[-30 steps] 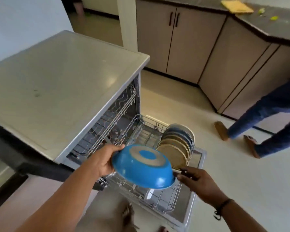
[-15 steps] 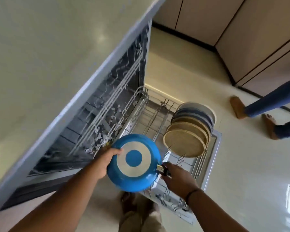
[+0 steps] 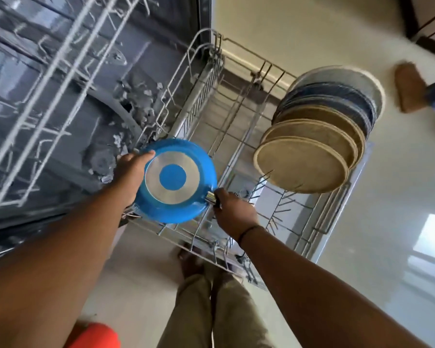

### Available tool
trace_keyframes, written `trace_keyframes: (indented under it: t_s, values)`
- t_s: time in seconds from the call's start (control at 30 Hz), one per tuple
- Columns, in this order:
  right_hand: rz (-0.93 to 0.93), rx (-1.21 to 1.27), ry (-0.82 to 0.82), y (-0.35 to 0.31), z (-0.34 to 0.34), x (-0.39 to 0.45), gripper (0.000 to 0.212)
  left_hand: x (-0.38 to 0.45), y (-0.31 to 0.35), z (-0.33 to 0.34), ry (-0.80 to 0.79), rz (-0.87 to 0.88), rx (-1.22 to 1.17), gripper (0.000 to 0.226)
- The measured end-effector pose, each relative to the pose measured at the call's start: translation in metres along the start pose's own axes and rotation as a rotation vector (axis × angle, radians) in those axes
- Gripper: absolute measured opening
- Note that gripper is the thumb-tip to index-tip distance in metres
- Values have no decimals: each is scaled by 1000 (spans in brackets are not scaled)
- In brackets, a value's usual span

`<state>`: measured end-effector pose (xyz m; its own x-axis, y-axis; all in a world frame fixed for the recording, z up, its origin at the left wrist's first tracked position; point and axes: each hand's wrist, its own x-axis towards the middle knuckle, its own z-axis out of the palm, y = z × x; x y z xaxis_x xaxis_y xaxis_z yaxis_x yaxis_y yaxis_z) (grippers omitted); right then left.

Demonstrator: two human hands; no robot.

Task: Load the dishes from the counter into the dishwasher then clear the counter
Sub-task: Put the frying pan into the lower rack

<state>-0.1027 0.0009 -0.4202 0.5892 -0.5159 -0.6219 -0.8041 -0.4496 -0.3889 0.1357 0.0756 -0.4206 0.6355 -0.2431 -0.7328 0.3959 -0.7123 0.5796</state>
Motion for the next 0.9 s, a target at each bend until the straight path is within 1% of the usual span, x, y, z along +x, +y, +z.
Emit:
trace_keyframes:
  t_s: [0.07, 0.2, 0.3, 0.33, 0.47, 0.5, 0.6, 0.73, 0.9]
  values:
    - [8, 10, -9, 3, 5, 8, 31, 8, -3, 2, -17, 10, 27, 64]
    - [-20, 25, -6, 4, 13, 19, 31, 17, -7, 11, -15, 35, 101, 58]
    - [-38, 13, 7, 5, 20, 21, 33, 20, -14, 15, -11, 65, 171, 64]
    - [-37, 22, 13, 5, 23, 22, 33, 21, -15, 16, 1, 71, 187, 63]
    - [-33, 47, 27, 2, 28, 24, 30, 24, -16, 27, 56, 94, 279, 39]
    - [-35, 41, 34, 2, 28, 24, 30, 25, -17, 30, 75, 104, 301, 37]
    - [-47, 29, 48, 2, 29, 21, 31, 23, -20, 30, 94, 132, 343, 45]
    - [-78, 25, 51, 2, 27, 21, 30, 18, -23, 24, 135, 190, 459, 57]
    - [-99, 35, 50, 7, 16, 7, 33, 3, -27, 25, 227, 309, 447, 37]
